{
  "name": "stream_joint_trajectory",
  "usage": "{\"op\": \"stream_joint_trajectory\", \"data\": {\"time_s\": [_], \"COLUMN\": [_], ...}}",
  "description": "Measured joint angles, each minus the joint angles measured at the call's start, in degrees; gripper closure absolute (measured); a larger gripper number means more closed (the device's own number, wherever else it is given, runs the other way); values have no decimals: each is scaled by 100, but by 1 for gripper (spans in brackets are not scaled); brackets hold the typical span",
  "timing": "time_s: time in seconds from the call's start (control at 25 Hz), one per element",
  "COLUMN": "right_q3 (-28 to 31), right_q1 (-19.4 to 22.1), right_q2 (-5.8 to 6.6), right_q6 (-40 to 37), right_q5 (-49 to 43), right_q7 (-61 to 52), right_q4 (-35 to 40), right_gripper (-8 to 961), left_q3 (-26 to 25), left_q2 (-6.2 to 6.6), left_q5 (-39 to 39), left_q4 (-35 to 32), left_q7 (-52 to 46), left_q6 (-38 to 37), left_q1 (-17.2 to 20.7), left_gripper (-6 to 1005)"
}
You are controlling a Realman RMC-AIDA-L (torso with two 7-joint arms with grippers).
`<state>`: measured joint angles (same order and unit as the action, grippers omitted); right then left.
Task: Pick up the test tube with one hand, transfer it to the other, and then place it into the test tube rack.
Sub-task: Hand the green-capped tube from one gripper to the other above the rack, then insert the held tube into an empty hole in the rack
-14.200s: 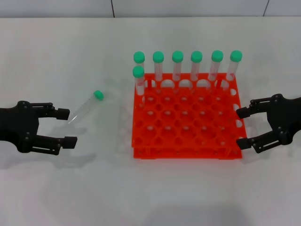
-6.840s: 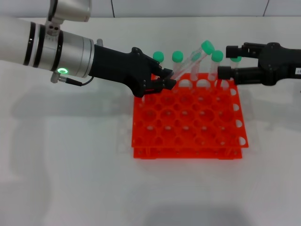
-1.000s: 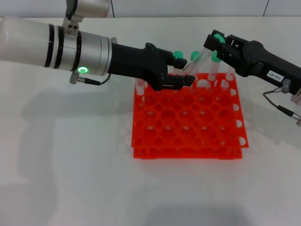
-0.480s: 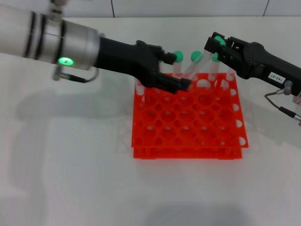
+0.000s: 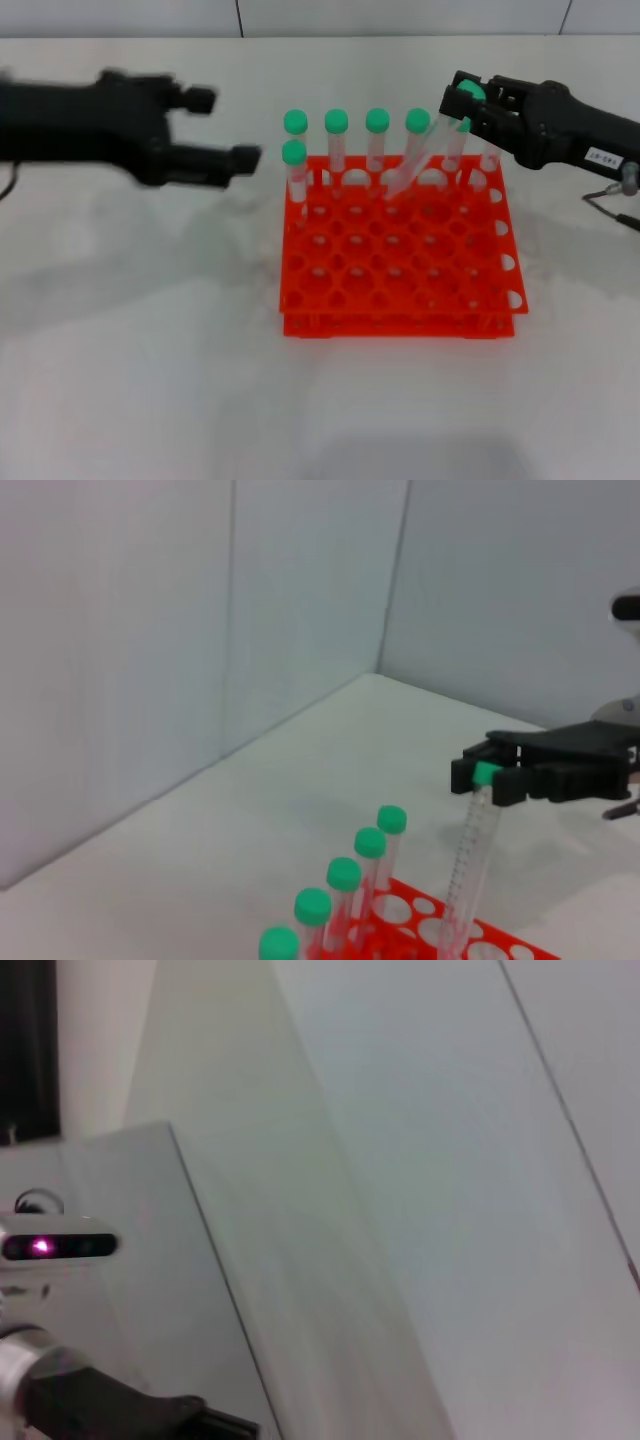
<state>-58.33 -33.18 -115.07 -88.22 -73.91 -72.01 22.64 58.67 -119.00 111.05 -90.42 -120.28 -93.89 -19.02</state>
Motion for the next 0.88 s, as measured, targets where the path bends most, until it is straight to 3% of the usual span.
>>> {"op": "stream_joint_trajectory", "data": {"time_s": [0.24, 0.52, 0.88], "right_q3": [-571, -614, -635], "right_q1": [-190, -553, -955], "right_q2": [158, 141, 74], "right_q6": [281, 691, 840], "right_q5": [-44, -646, -1057], "right_q7": [-369, -788, -1103], "right_q4": [596, 1133, 1120], "right_gripper": [628, 623, 616], "left_q3": [-131, -168, -764], "left_q2": [-21, -69, -38], "left_q5": [-775, -1434, -2137], "left_q4": [-229, 228, 2252], "left_q7": [569, 1681, 3355], "left_q6": [75, 384, 364], "left_q1": [1319, 2368, 2490], "left_gripper": [118, 118, 119]}}
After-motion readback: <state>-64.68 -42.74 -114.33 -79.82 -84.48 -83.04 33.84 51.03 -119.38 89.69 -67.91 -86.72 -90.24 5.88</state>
